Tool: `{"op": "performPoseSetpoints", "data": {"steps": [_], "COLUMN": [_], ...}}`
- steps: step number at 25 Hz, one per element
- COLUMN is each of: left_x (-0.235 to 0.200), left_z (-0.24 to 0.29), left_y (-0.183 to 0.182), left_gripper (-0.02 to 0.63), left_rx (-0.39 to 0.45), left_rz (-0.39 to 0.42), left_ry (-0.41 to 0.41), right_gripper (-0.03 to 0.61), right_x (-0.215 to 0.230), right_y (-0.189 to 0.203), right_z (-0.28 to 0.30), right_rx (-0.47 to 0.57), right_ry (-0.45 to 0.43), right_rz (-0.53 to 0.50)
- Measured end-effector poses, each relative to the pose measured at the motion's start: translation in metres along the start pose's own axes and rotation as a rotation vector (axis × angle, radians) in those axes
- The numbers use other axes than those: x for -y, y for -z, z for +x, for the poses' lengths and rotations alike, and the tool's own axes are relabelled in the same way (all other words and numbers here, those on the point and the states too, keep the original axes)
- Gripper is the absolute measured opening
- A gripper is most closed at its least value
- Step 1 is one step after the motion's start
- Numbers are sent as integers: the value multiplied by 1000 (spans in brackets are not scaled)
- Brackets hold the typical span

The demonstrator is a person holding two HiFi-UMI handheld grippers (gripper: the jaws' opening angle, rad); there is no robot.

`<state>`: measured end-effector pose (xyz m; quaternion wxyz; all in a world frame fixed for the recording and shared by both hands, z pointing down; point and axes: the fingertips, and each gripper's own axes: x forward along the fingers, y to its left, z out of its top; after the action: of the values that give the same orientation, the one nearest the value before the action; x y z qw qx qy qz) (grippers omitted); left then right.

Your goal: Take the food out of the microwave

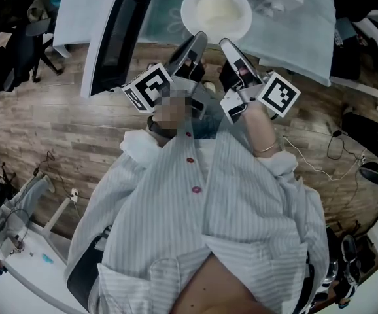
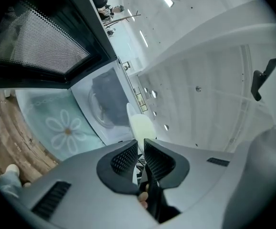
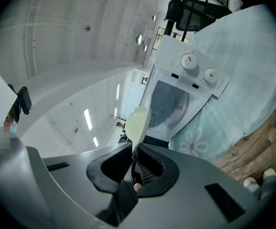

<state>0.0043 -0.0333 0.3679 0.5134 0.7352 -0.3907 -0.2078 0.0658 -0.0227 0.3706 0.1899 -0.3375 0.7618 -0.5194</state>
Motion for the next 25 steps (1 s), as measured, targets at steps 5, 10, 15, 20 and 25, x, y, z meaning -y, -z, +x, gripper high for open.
{"op": "performPoseSetpoints", "data": {"steps": [5, 10, 15, 20, 25], "left_x": [1, 3, 4, 3, 3], "left_z": [-2, -3, -4, -4, -4], "left_y": [-1, -3, -2, -3, -2], "left_gripper": [49, 49, 49, 49, 49], "left_rx": [12, 19, 23, 26, 28], "left_rz": [1, 5, 0, 1, -1], "left_ry": [-2, 0, 3, 1, -1], "right_gripper": [58, 57, 55, 55, 55], "right_x": [-1, -4, -5, -5, -3], "right_y": [1, 1, 1, 2, 1], "right_z": [0, 0, 0, 0, -1], "right_rx": [1, 1, -1, 1, 3], "right_ry": [-5, -11, -14, -18, -15], "right_rz": [7, 6, 1, 5, 9]}}
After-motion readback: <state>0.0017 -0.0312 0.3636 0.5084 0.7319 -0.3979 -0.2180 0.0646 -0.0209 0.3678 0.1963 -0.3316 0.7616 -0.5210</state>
